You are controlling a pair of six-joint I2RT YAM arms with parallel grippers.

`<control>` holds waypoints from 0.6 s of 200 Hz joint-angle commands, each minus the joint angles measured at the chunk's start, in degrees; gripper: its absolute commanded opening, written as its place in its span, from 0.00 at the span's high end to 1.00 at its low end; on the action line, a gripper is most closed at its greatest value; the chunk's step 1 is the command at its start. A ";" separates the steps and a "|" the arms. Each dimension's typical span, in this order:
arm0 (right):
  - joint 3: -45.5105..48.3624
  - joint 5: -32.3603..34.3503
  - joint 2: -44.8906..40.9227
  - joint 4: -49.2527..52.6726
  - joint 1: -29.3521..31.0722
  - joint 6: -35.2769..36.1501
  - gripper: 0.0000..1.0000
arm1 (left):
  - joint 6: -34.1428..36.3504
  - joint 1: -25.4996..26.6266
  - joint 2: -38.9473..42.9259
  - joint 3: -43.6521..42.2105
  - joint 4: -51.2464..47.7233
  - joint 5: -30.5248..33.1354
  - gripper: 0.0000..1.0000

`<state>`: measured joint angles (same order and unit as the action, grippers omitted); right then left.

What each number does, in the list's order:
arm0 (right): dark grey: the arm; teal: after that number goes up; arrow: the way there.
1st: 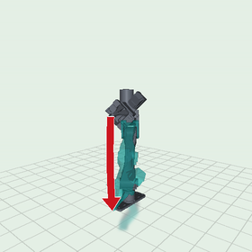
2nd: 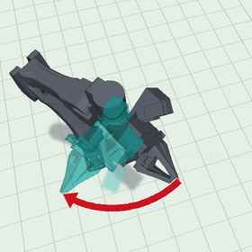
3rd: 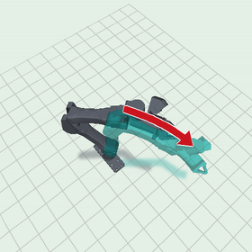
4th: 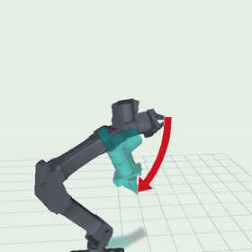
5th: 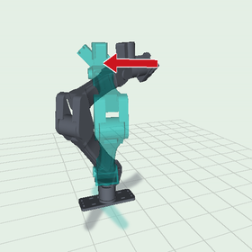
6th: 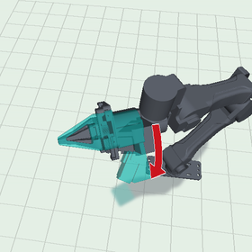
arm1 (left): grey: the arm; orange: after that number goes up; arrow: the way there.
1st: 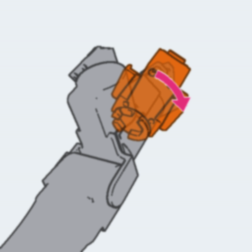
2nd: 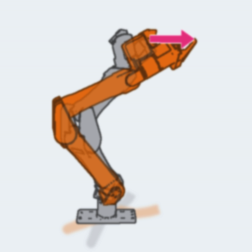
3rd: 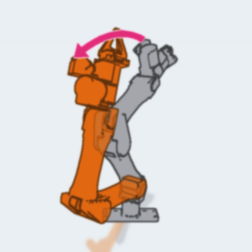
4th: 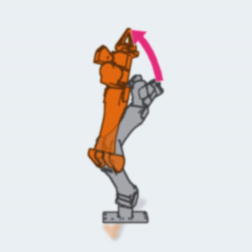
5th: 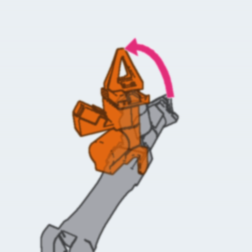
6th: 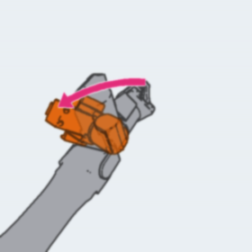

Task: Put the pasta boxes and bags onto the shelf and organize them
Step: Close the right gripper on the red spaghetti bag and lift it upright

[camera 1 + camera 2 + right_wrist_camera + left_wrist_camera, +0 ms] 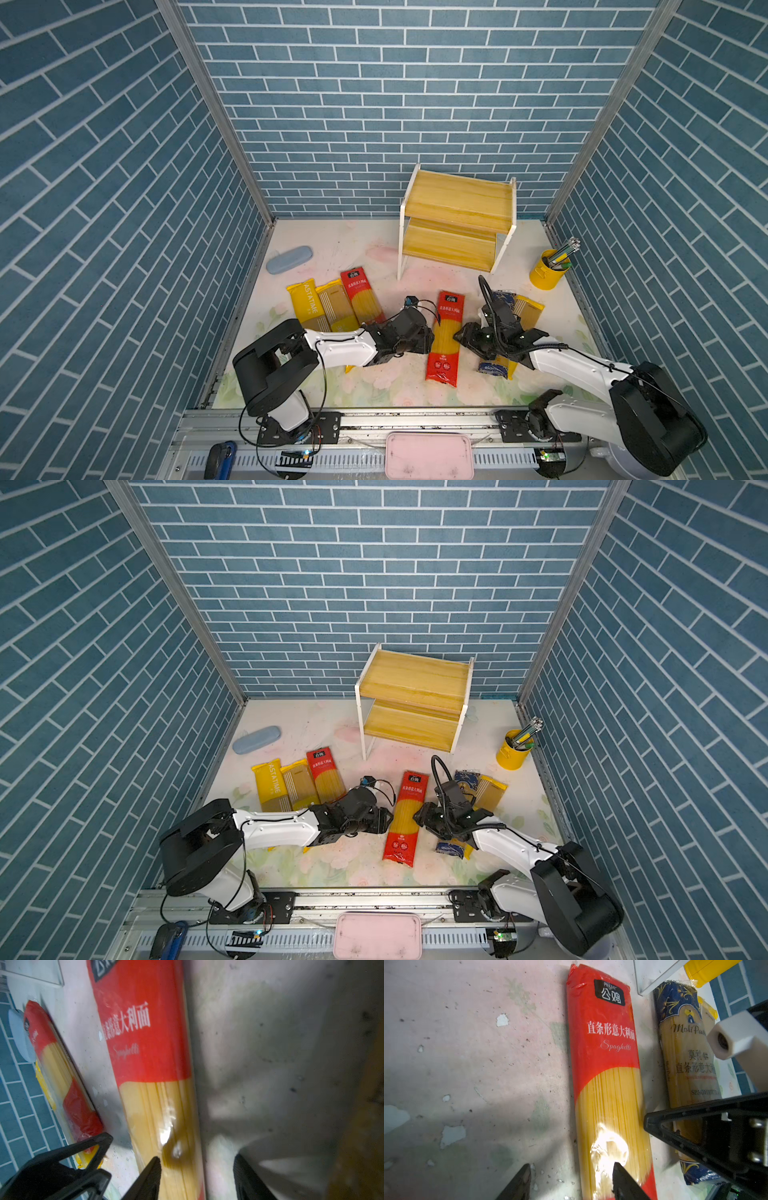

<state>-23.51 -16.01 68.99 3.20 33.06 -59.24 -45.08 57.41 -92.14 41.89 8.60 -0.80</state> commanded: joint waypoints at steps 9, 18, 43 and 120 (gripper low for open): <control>3.30 -1.52 4.41 -9.33 -0.11 -4.41 0.42 | -1.72 0.14 -2.28 -0.23 4.78 -1.35 0.42; 3.69 -2.36 5.84 -12.06 -0.04 -5.03 0.42 | -2.59 0.00 -2.88 -0.93 6.49 -1.69 0.44; 4.33 -4.56 9.71 -19.27 0.53 -6.11 0.43 | -3.88 0.02 -4.65 -1.55 9.30 -3.17 0.49; 3.37 -6.84 9.91 -26.97 1.46 -5.35 0.57 | -4.16 -0.11 -4.35 -1.72 10.37 -3.48 0.58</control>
<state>-19.70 -20.86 78.22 -21.50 34.02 -64.47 -49.19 57.30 -96.55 40.82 17.54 -3.97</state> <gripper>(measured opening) 0.451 0.427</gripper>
